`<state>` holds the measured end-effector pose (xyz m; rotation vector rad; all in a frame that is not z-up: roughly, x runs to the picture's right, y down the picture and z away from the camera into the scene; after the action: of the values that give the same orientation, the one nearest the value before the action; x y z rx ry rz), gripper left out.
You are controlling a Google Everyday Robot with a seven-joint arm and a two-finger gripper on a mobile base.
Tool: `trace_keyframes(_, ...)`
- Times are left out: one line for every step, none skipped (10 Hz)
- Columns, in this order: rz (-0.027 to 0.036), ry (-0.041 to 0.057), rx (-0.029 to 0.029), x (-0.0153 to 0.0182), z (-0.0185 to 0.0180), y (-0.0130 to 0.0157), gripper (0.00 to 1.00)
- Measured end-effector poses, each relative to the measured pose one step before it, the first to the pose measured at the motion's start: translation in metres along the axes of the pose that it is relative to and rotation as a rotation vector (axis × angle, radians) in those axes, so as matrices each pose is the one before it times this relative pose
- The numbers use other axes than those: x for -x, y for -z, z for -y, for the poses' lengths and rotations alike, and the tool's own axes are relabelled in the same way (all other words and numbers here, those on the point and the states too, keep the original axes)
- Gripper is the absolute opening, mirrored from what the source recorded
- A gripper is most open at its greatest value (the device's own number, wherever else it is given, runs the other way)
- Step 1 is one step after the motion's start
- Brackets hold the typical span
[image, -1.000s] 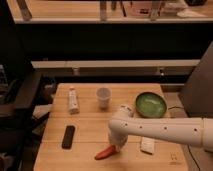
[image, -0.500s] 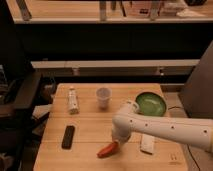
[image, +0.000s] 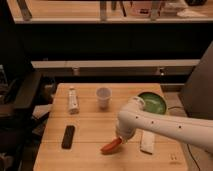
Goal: Place the pepper in the ceramic cup
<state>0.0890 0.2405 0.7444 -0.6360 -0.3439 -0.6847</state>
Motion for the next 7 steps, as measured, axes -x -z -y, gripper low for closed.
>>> trace_keyframes(-0.00281, 0.00201, -0.00021, -0.00351, 0.00273, 0.00756, 0.00)
trace_keyframes(-0.00497, -0.00118, -0.00190, -0.00834, 0.00375, 0.00703, 0.00)
trace_keyframes(-0.00539, -0.00204, -0.00491, -0.00632, 0.00287, 0.00478, 0.00)
trace_keyframes(-0.00255, -0.00412, -0.00473, -0.00515, 0.00147, 0.00147, 0.00)
trace_keyframes(-0.00551, -0.00612, -0.00596, -0.00660, 0.00345, 0.00109, 0.00)
trace_keyframes(-0.00750, 0.00031, -0.00819, -0.00394, 0.00653, 0.00453, 0.00)
trace_keyframes(-0.00418, -0.00254, -0.00581, -0.00245, 0.00315, 0.00464, 0.00)
